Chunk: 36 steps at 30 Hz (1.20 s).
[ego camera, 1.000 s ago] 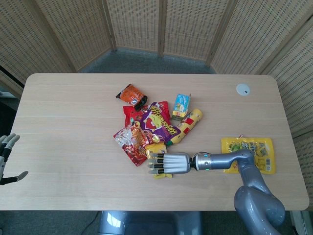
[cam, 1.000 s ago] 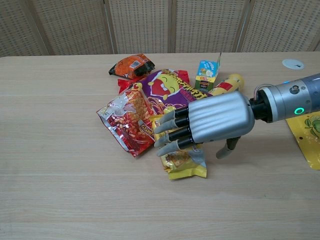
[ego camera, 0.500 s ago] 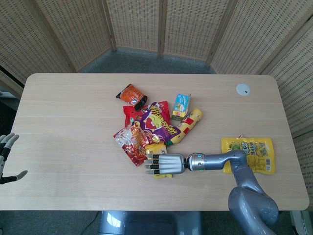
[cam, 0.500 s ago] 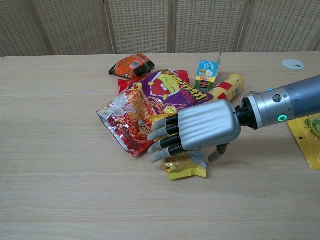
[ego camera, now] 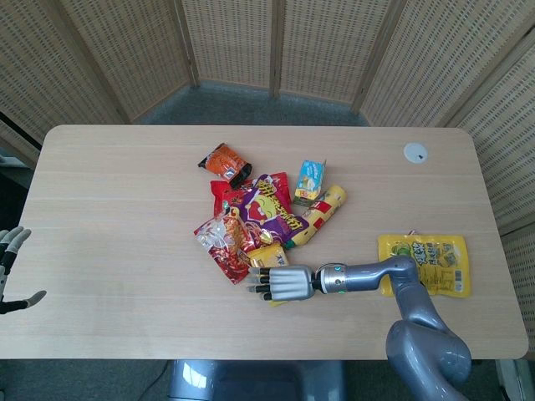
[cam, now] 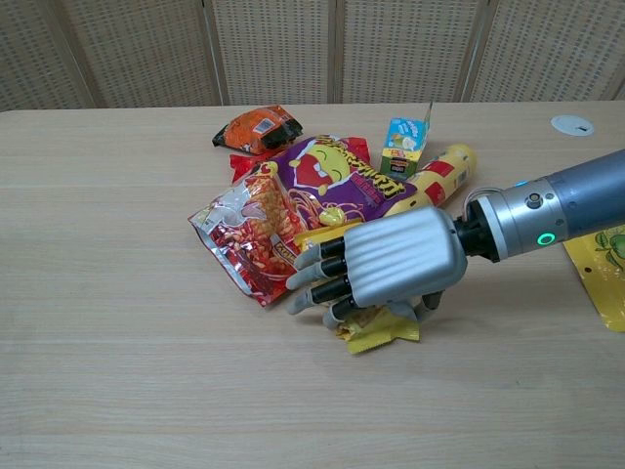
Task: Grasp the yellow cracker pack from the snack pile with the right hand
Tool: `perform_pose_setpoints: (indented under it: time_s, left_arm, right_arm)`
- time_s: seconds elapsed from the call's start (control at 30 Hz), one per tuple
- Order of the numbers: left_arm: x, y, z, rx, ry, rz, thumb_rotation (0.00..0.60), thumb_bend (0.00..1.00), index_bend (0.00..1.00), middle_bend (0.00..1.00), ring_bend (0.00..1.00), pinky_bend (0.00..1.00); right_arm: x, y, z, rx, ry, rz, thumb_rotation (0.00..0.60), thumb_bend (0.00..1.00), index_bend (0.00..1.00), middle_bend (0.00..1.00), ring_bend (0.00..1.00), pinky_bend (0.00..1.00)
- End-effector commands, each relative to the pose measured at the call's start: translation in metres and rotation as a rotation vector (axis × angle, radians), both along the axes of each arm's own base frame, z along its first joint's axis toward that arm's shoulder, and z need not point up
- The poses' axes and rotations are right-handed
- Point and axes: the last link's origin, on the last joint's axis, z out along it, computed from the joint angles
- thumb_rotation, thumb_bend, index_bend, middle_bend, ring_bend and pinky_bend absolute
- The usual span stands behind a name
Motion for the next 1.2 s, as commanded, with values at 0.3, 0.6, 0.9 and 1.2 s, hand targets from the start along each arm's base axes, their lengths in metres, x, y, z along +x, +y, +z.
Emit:
perform_pose_setpoints:
  time_s: [0.3, 0.6, 0.9, 1.2]
  left_arm:
    - [0.001, 0.0, -0.001, -0.004, -0.002, -0.003, 0.6, 0.0, 0.05, 0.0, 0.0, 0.0]
    - [0.004, -0.002, -0.001, -0.014, -0.018, -0.018, 0.6, 0.0, 0.05, 0.0, 0.0, 0.0]
    - [0.009, -0.004, 0.0, -0.037, -0.05, -0.039, 0.6, 0.0, 0.05, 0.0, 0.0, 0.0]
    - [0.012, -0.006, 0.003, -0.045, -0.076, -0.06, 0.6, 0.0, 0.05, 0.0, 0.0, 0.0]
  right_arm:
    - [-0.003, 0.006, 0.011, 0.038, -0.047, 0.006, 0.6, 0.32, 0.54, 0.5, 0.22, 0.13]
    - [0.002, -0.001, 0.036, 0.036, -0.093, 0.058, 0.6, 0.33, 0.56, 0.52, 0.25, 0.16]
    - [0.03, -0.018, 0.079, 0.022, -0.172, 0.175, 0.6, 0.33, 0.57, 0.52, 0.26, 0.17]
    - [0.073, -0.028, 0.114, 0.0, -0.232, 0.266, 0.6, 0.33, 0.57, 0.52, 0.26, 0.17]
